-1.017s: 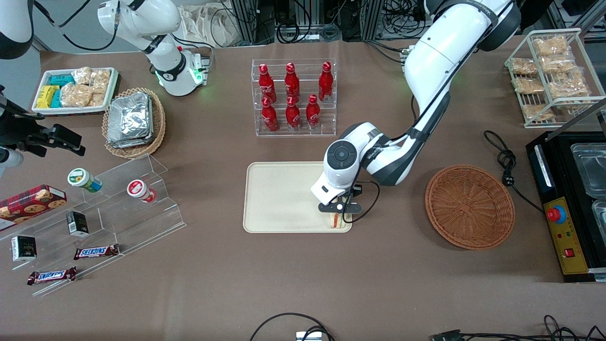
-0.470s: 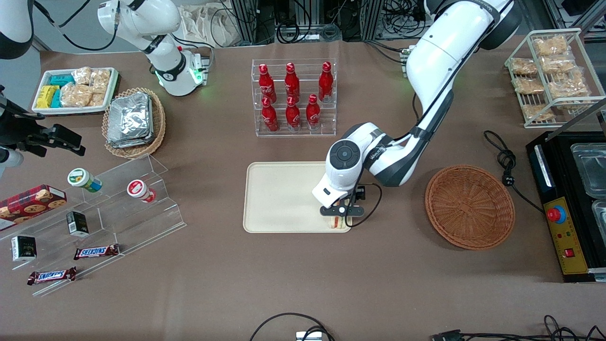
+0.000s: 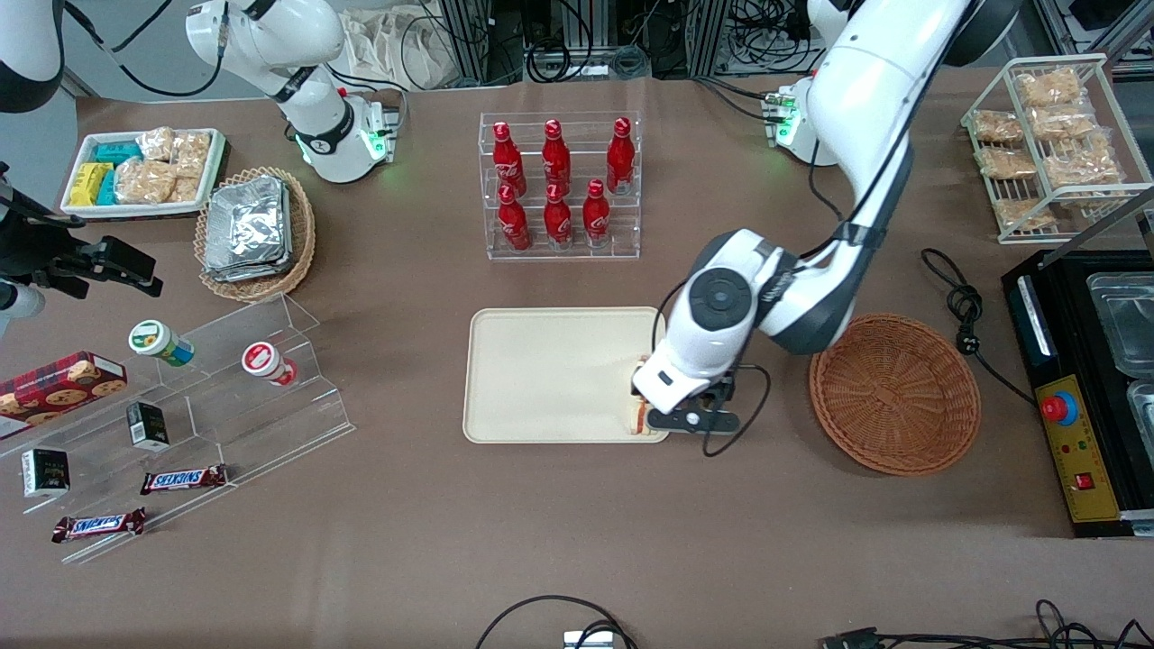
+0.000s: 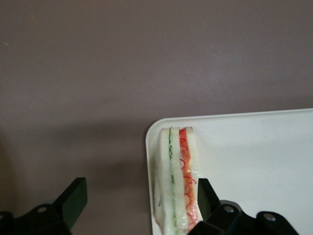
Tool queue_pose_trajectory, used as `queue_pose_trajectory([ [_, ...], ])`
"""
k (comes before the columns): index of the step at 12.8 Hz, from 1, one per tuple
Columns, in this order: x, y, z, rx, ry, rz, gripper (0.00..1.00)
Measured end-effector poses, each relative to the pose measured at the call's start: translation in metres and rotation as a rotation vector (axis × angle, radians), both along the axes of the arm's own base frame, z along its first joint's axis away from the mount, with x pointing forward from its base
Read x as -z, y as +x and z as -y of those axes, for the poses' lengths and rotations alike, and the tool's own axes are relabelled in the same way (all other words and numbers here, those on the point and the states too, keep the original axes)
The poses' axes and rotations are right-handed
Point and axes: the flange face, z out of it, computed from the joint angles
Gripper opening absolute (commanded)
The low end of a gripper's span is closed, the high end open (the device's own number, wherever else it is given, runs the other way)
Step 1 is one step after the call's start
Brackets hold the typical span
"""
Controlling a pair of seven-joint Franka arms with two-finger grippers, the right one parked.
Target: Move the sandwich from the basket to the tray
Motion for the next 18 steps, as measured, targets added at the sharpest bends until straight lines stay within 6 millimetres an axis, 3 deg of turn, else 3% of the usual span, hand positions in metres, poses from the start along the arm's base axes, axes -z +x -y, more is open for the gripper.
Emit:
queue_pose_trajectory([
  [4,-0.062,0.020,-0.064,-0.030,0.030,0.027,1.00],
  [7,-0.123,0.023,-0.135,-0.053,0.071,0.010,1.00],
  [10,-0.187,0.006,-0.211,-0.112,0.077,-0.029,1.00],
  [12,-0.219,-0.017,-0.245,-0.133,0.043,-0.053,1.00],
  [15,-0.254,-0.050,-0.264,-0.150,0.049,-0.077,1.00],
  [18,-0.266,-0.064,-0.266,-0.133,0.056,-0.084,1.00],
])
